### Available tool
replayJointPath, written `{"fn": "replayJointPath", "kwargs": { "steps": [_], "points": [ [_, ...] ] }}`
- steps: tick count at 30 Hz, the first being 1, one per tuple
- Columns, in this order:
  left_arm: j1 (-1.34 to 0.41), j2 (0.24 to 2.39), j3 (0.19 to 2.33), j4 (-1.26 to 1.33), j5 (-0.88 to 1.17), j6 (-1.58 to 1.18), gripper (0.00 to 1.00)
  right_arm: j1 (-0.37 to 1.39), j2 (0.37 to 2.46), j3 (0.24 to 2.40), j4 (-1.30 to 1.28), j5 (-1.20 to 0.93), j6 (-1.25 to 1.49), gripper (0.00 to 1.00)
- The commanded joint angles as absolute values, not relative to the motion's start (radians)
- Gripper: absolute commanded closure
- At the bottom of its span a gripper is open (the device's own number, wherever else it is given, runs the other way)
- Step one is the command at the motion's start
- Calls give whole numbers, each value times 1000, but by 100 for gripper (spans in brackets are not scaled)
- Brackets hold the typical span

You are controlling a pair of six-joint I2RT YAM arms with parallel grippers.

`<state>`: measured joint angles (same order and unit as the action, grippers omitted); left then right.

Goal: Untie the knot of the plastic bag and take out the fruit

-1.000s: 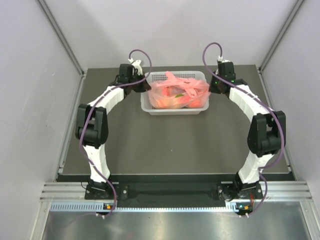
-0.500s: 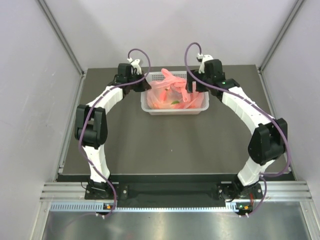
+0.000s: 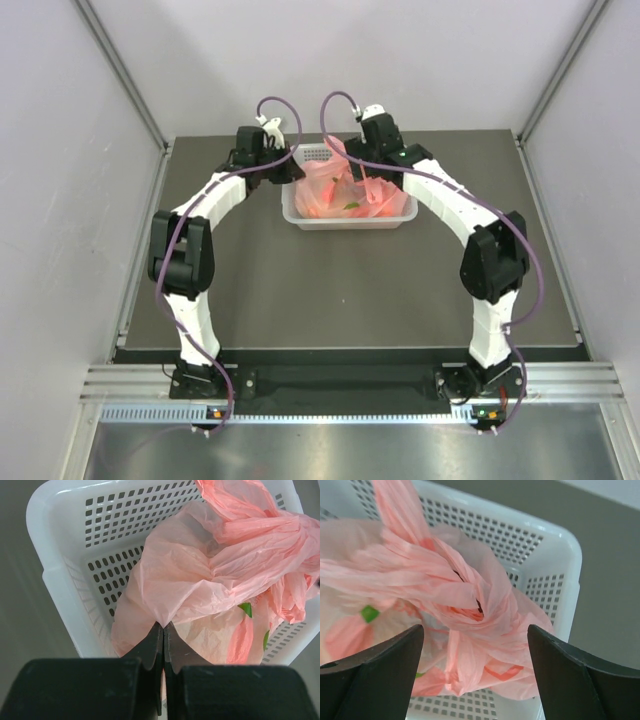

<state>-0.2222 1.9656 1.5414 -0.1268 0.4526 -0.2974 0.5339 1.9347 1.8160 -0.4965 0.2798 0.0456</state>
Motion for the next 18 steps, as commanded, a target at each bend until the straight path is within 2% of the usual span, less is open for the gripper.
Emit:
{"fn": "replayJointPath", "kwargs": {
  "steps": [1, 2, 4, 5, 8, 11, 18],
  "points": [
    [-224, 1896, 1534, -72, 469, -305, 100, 535, 1977, 1859, -555, 377, 37, 19],
    [-224, 1893, 1529, -71, 468, -305, 100, 534, 1985, 1861, -557, 405, 41, 29],
    [-224, 1891, 1526, -71, 463, -301, 100, 522, 1994, 1859, -566, 425, 54, 42],
    [-224, 1890, 1526, -75, 460, -298, 100, 519, 1993, 1858, -574, 433, 67, 55],
    [-222, 1884, 1525, -83, 449, -282, 100, 492, 1958, 1824, -574, 436, 84, 75],
    [-221, 1881, 1523, -89, 439, -276, 100, 453, 1892, 1755, -549, 396, 113, 84],
    [-201, 1876, 1516, -94, 428, -267, 100, 263, 1752, 1611, -512, 141, 202, 90]
  ]
}}
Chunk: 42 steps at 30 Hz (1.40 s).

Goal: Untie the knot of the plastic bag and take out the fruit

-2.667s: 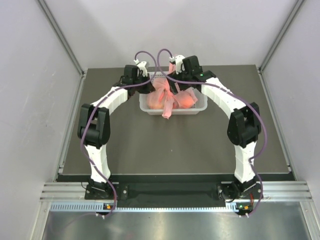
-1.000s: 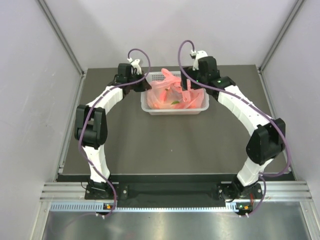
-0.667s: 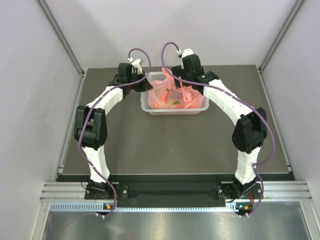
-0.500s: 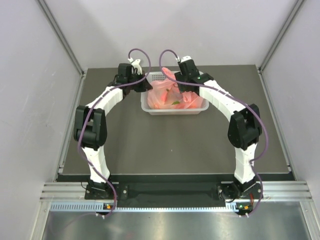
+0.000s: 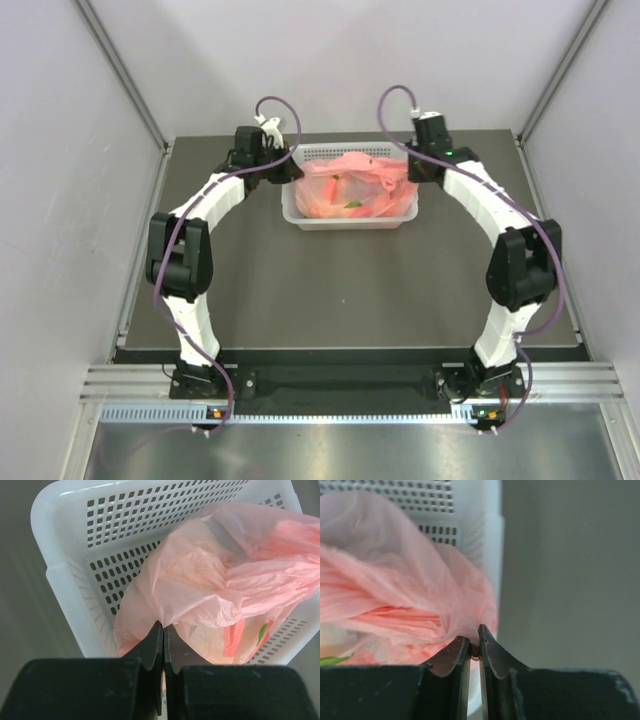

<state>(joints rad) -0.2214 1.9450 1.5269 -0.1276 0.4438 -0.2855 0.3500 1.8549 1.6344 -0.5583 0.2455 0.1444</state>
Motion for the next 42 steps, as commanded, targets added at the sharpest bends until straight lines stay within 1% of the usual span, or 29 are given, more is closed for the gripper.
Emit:
{"fn": "replayJointPath", "kwargs": {
  "steps": [1, 7, 9, 10, 11, 13, 14, 16, 17, 18, 19, 20, 24, 28, 34, 38, 39, 42],
  "points": [
    [-196, 1876, 1516, -92, 425, -267, 100, 246, 1732, 1588, -508, 96, 209, 91],
    [-186, 1867, 1522, -95, 426, -270, 100, 144, 1672, 1525, -480, -60, 256, 91],
    [-186, 1861, 1525, -97, 429, -271, 100, 118, 1655, 1506, -457, -138, 281, 89],
    [-186, 1852, 1523, -97, 436, -276, 98, 114, 1652, 1491, -446, -170, 279, 89],
    [-186, 1845, 1522, -92, 445, -279, 84, 110, 1648, 1485, -439, -228, 279, 86],
    [-187, 1819, 1519, -78, 483, -302, 71, 112, 1641, 1476, -433, -265, 278, 84],
    [-189, 1810, 1519, -77, 497, -311, 59, 110, 1640, 1474, -430, -309, 279, 83],
    [-198, 1784, 1526, -81, 540, -330, 47, 110, 1640, 1471, -422, -371, 278, 82],
    [-202, 1776, 1529, -87, 552, -337, 28, 110, 1641, 1471, -417, -394, 276, 81],
    [-207, 1766, 1531, -107, 558, -348, 14, 109, 1646, 1471, -414, -415, 276, 81],
    [-224, 1747, 1529, -123, 558, -351, 4, 109, 1649, 1473, -408, -464, 276, 81],
    [-236, 1737, 1529, -133, 554, -354, 1, 109, 1651, 1473, -405, -488, 275, 81],
    [-327, 1694, 1512, -195, 479, -333, 1, 106, 1666, 1465, -368, -601, 282, 80],
    [-429, 1723, 1545, -270, 355, -324, 1, 101, 1674, 1442, -328, -690, 302, 78],
    [-529, 1813, 1633, -308, 238, -313, 1, 101, 1675, 1428, -301, -721, 314, 78],
    [-552, 1861, 1687, -336, 27, -330, 1, 101, 1663, 1420, -299, -723, 314, 78],
    [-552, 1864, 1687, -330, -64, -334, 1, 103, 1655, 1416, -299, -723, 314, 78],
    [-552, 1887, 1706, -325, -136, -336, 1, 103, 1637, 1405, -296, -713, 313, 78]
  ]
}}
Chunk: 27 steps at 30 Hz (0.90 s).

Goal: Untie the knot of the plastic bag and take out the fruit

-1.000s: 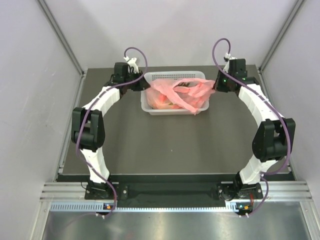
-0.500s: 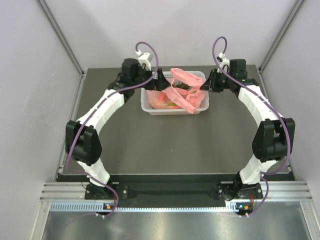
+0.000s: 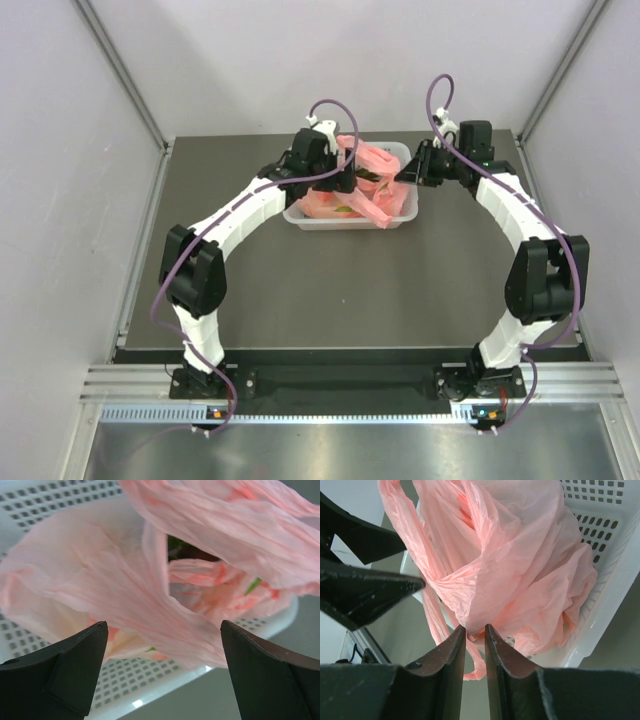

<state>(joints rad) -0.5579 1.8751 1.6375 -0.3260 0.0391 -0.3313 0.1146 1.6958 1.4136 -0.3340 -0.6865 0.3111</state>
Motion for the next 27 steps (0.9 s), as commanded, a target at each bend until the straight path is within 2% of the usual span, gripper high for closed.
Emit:
{"fn": "replayJointPath", "kwargs": {
  "steps": [1, 8, 11, 12, 16, 17, 19, 20, 27],
  "points": [
    [-552, 1897, 1715, -328, -135, -333, 1, 103, 1631, 1402, -295, -713, 308, 77],
    [-569, 1991, 1778, -371, -133, -319, 2, 104, 1603, 1385, -298, -699, 295, 77],
    [-571, 2008, 1786, -388, -163, -301, 17, 104, 1591, 1371, -290, -699, 293, 77],
    [-571, 2011, 1789, -396, -172, -292, 30, 104, 1586, 1358, -282, -701, 291, 77],
    [-569, 2017, 1798, -422, -218, -255, 60, 106, 1563, 1338, -275, -698, 287, 77],
    [-569, 2017, 1798, -432, -233, -244, 74, 104, 1557, 1335, -276, -696, 285, 77],
    [-568, 2011, 1802, -440, -247, -232, 87, 104, 1552, 1338, -279, -687, 279, 77],
    [-568, 2002, 1804, -443, -255, -227, 100, 104, 1551, 1344, -281, -686, 279, 77],
    [-540, 1921, 1833, -466, -298, -176, 100, 104, 1575, 1394, -311, -647, 265, 78]
  ]
}}
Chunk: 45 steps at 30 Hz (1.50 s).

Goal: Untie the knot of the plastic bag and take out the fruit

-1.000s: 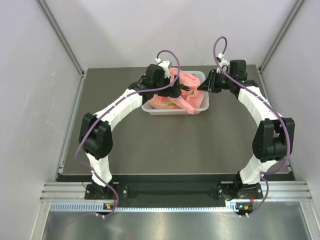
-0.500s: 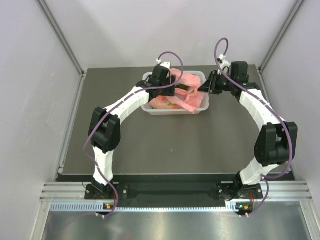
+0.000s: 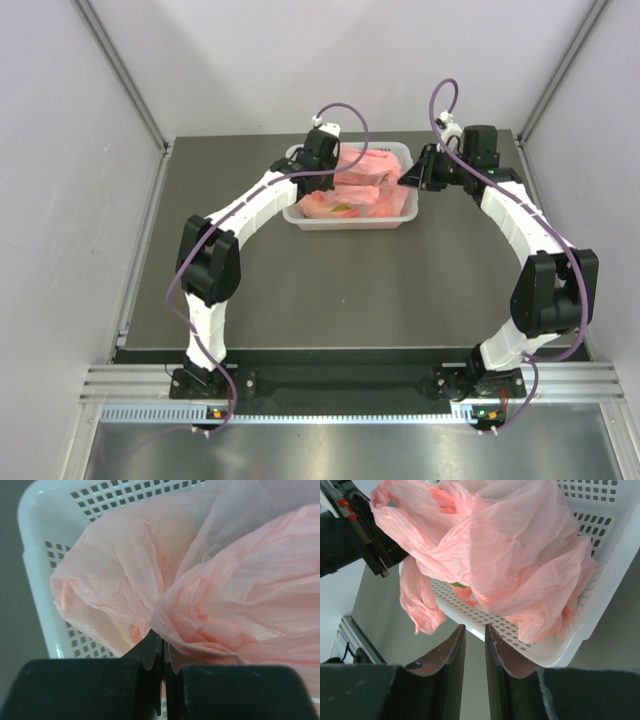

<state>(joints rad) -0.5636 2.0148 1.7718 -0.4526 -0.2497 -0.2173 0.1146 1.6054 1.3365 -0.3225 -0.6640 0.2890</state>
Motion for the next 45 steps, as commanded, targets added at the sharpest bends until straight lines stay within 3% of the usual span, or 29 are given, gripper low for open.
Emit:
{"fn": "replayJointPath", "kwargs": {
  "steps": [1, 13, 17, 20, 23, 24, 28, 38, 45],
  "points": [
    [-535, 1911, 1839, -468, -295, -169, 100, 104, 1578, 1402, -322, -643, 264, 78],
    [-377, 1825, 1962, -446, -149, -155, 100, 104, 1690, 1618, -428, -522, 238, 79],
    [-338, 1806, 1973, -414, 31, -166, 100, 104, 1710, 1654, -451, -500, 241, 80],
    [-334, 1798, 1965, -388, 133, -163, 100, 130, 1681, 1644, -451, -505, 215, 74],
    [-334, 1812, 1939, -394, 245, -182, 100, 172, 1635, 1637, -469, -486, 172, 61],
    [-334, 1812, 1922, -387, 274, -196, 100, 190, 1625, 1632, -471, -476, 166, 48],
    [-336, 1784, 1786, -297, 333, -241, 100, 259, 1568, 1605, -488, -393, 132, 23],
    [-336, 1700, 1597, -134, 621, -327, 100, 443, 1609, 1709, -538, -88, 140, 14],
    [-336, 1666, 1568, -133, 631, -318, 100, 534, 1736, 1850, -606, 53, 86, 8]
  ]
}}
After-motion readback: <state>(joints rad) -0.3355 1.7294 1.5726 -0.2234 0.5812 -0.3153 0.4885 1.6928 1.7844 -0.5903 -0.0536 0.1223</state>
